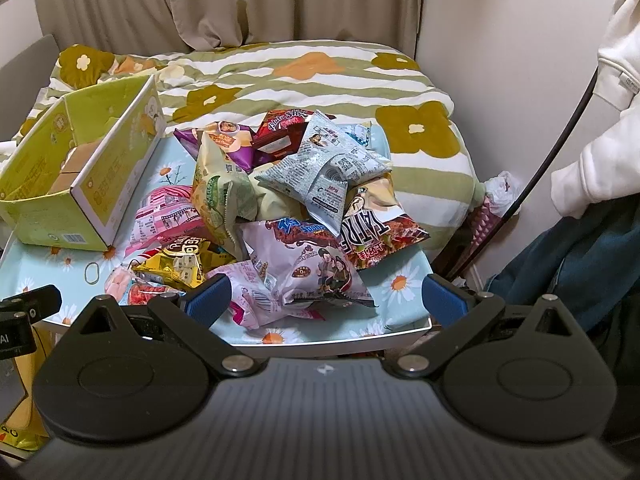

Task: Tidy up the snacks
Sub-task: 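Grasp the red-white shrimp flakes bag with left tool while right tool grasps the Spongy bag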

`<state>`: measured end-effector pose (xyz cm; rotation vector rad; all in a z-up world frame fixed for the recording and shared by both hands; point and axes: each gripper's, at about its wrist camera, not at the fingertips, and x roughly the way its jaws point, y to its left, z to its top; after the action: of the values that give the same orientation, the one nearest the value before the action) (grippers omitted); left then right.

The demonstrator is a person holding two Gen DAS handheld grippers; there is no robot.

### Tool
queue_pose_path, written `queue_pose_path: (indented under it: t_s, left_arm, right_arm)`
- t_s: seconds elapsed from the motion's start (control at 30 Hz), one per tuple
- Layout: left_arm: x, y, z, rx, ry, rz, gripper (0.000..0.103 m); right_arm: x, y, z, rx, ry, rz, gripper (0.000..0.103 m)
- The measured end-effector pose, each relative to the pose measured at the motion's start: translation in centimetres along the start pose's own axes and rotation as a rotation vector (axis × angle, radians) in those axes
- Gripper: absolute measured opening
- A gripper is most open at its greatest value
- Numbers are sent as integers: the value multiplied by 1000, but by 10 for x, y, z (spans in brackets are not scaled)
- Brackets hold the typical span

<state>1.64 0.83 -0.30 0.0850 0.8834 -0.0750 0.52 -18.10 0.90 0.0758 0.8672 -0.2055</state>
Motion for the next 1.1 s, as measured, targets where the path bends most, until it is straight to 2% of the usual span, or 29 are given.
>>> queue_pose_path:
  t_s: [0.27,0.4,0.53,0.7,0.8,1.1]
  left_arm:
    - [8,8,5,-18,29,-50,103]
    - [29,12,4,-40,85,-107,103]
    - [50,14,3,-82,125,-156,103]
    - [77,14,6,-169,175,-171,103]
    - [87,15,7,-227,166,-146,103]
    - [123,8,1,-345,237,-86,99]
  right_arm:
    - [6,0,2,15,12,9,103]
    - [14,0,3,25,16,13,103]
    - [26,-2,3,37,33,1,103]
    - [47,-7,2,34,57,29,103]
    - [61,-11,6,34,64,57,103]
    - [109,-17,18,-30,118,162,103]
